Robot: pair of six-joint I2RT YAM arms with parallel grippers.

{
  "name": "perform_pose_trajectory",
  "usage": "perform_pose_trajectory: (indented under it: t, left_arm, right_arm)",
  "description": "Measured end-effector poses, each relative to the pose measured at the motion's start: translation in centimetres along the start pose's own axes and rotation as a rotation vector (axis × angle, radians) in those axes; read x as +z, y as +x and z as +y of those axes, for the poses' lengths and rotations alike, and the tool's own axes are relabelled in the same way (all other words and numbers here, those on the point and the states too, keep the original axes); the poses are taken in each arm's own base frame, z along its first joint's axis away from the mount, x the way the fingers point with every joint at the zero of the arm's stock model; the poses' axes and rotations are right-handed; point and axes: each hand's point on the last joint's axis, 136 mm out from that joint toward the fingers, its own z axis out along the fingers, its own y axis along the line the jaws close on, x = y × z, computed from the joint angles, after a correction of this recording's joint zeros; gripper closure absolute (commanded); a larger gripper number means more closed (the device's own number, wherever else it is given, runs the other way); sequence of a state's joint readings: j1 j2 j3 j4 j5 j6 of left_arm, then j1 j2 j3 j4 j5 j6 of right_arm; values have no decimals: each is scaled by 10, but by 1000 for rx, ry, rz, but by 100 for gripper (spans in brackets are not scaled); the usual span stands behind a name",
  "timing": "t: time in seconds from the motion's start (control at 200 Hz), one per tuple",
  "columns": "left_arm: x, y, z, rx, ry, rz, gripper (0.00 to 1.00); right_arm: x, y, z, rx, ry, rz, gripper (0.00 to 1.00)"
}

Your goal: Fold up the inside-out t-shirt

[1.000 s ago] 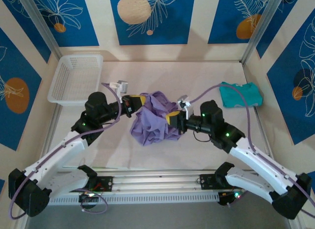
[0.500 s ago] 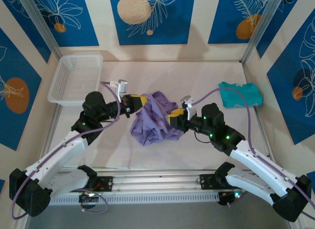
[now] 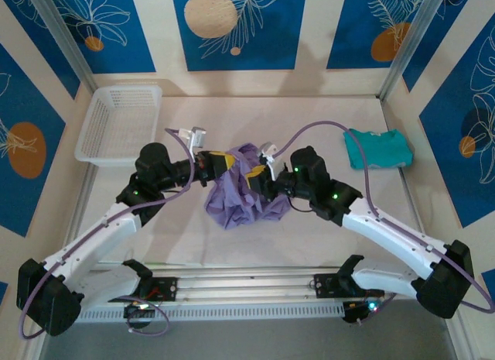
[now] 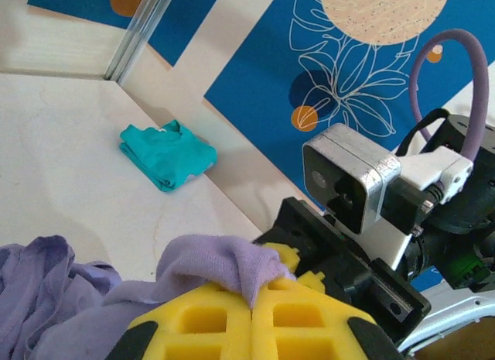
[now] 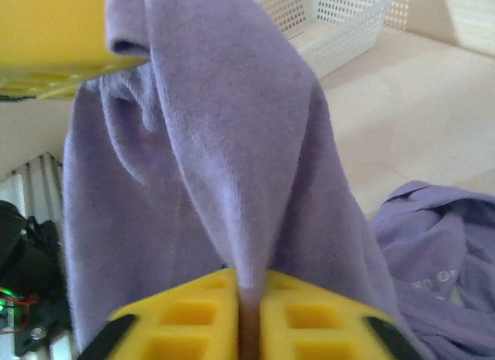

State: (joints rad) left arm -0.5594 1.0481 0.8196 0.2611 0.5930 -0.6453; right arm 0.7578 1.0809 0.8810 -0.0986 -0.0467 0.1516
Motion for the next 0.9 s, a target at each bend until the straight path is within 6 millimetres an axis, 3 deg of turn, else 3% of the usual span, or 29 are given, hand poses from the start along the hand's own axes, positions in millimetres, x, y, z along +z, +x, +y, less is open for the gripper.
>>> perform_pose_trajectory:
  t: [0.065, 0.21, 0.28, 0.39, 0.575, 0.705, 0.9]
  left_arm:
    - [-1, 2, 7, 1, -37, 1, 99]
    - [-4, 6, 23, 8, -128, 7, 85]
    - [-5, 8, 31, 18, -167, 15, 69]
    - [-9, 12, 45, 39, -249, 33, 51]
    - [-26, 13, 66, 92, -438, 57, 33]
    - [-42, 13, 65, 174, -548, 82, 29]
    - [-50, 15, 36, 320, -576, 128, 31]
  right_arm:
    - [-5, -5, 2, 32, -43, -18, 100]
    - [-27, -30, 7, 107, -188, -125, 100]
    - [-33, -40, 17, 130, -271, -151, 100]
    - [-34, -45, 30, 154, -372, -154, 100]
    - [-28, -45, 31, 206, -428, -138, 100]
    - [-24, -44, 27, 239, -431, -130, 100]
    - [-23, -47, 21, 283, -426, -135, 100]
